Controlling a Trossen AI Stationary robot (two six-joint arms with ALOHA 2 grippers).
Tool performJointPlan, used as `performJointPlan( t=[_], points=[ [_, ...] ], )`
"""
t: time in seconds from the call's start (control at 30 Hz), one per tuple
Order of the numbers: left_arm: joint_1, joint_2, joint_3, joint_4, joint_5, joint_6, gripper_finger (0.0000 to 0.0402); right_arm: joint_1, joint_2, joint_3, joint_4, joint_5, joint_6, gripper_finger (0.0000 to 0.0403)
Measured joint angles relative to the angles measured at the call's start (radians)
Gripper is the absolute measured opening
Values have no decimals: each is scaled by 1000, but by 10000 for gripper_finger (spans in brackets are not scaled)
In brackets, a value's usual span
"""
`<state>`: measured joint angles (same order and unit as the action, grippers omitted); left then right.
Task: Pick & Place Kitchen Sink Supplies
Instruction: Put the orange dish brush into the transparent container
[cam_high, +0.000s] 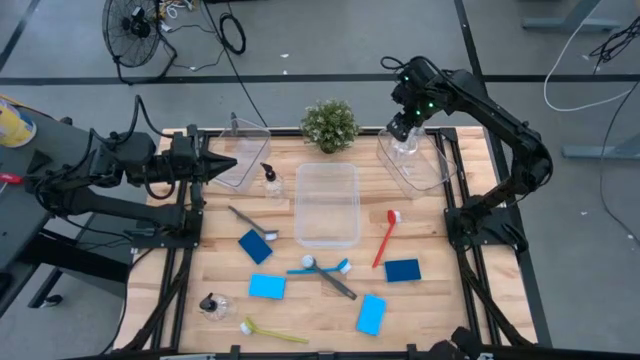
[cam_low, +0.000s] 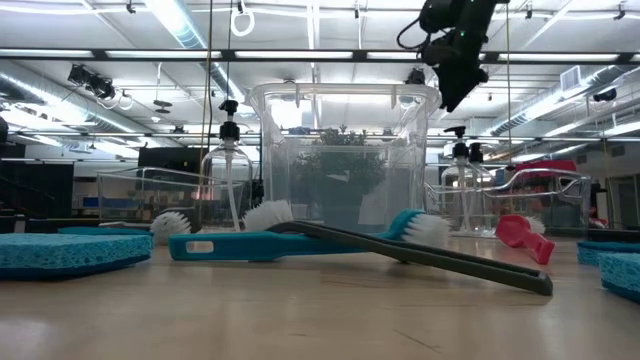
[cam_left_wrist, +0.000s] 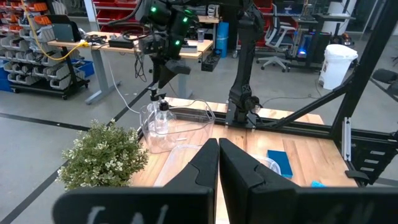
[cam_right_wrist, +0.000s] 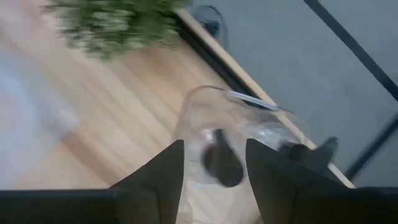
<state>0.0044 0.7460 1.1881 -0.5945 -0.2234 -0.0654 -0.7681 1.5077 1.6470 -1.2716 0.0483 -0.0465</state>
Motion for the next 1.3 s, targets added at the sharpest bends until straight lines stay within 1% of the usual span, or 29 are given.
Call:
performJointPlan(
  t=[0.17,0.33,0.5,0.83,1.0,1.3],
  points=[
    [0,0,0,0,0,0,16,50,-55,0,-1,-73,-22,174],
    [0,0,0,0,0,-2,16,120,-117,0,-11,-146,9,174],
    [0,0,0,0,21,-54,16,203,-181,0,-20,-194,31,174],
    [0,0,0,0,37,-54,16,424,-265,0,-30,-204,39,174],
    [0,0,0,-1,37,-54,16,536,-273,0,-65,-225,39,174],
    [0,0,0,-1,37,-54,16,725,-272,0,-177,-223,31,174]
  ],
)
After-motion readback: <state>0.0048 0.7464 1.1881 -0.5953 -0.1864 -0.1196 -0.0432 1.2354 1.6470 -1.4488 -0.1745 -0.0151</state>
